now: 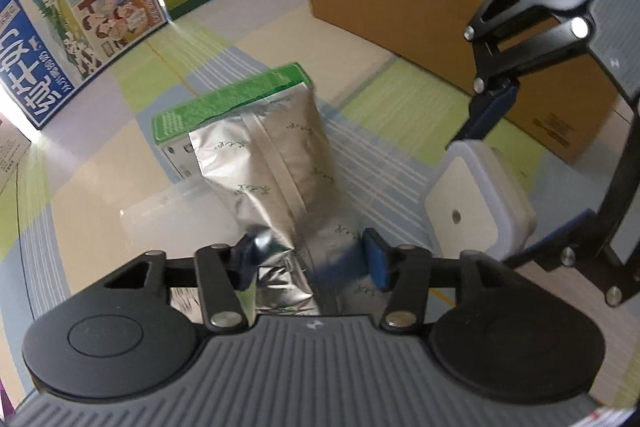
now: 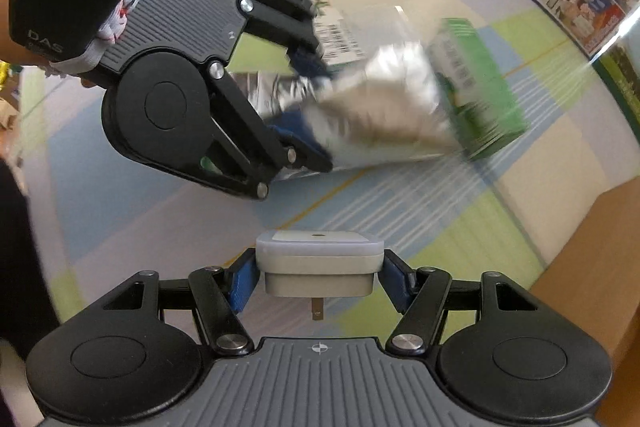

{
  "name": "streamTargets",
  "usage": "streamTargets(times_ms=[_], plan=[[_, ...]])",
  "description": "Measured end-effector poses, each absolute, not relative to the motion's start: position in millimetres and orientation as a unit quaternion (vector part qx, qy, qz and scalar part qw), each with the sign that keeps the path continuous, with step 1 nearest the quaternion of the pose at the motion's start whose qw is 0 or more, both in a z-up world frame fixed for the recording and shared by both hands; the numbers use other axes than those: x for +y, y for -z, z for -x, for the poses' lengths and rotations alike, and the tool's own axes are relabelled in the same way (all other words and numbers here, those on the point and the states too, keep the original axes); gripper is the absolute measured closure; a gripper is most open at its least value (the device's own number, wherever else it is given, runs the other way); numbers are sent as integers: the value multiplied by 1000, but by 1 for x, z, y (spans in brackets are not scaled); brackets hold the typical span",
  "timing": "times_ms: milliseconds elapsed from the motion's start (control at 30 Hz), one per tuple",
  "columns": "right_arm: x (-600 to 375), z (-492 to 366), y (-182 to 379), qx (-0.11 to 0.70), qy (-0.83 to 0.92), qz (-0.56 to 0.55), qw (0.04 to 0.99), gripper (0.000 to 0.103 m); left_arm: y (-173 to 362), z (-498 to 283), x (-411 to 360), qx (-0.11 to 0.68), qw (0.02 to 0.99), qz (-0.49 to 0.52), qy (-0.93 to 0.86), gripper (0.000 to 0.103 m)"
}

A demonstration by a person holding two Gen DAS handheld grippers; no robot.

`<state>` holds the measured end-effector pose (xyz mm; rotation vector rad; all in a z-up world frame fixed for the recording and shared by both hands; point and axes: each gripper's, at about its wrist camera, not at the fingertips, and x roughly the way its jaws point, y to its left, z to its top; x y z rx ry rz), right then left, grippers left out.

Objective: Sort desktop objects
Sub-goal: 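Grasp the silver foil bag with the left tool while the right tool grasps the white plug, then lift and carry the foil bag and white plug with both tools over the cardboard box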

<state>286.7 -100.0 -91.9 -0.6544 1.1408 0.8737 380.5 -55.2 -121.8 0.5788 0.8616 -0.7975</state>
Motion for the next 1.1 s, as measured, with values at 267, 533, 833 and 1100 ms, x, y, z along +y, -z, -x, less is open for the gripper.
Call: streamTargets(times_ms=[267, 533, 833, 1100], plan=[[-119, -234, 88, 524, -362, 208, 742, 41, 117, -307, -26, 437, 789, -224, 368, 68], [-142, -203, 90, 513, -273, 119, 805, 41, 111, -265, -9, 453, 814, -179, 315, 42], [-155, -184, 105, 473, -235, 76, 846, 41, 116, -276, -9, 505, 796, -147, 300, 33], [-162, -178, 119, 447, -242, 59, 859, 41, 125, -301, -28, 558, 754, -161, 308, 37]])
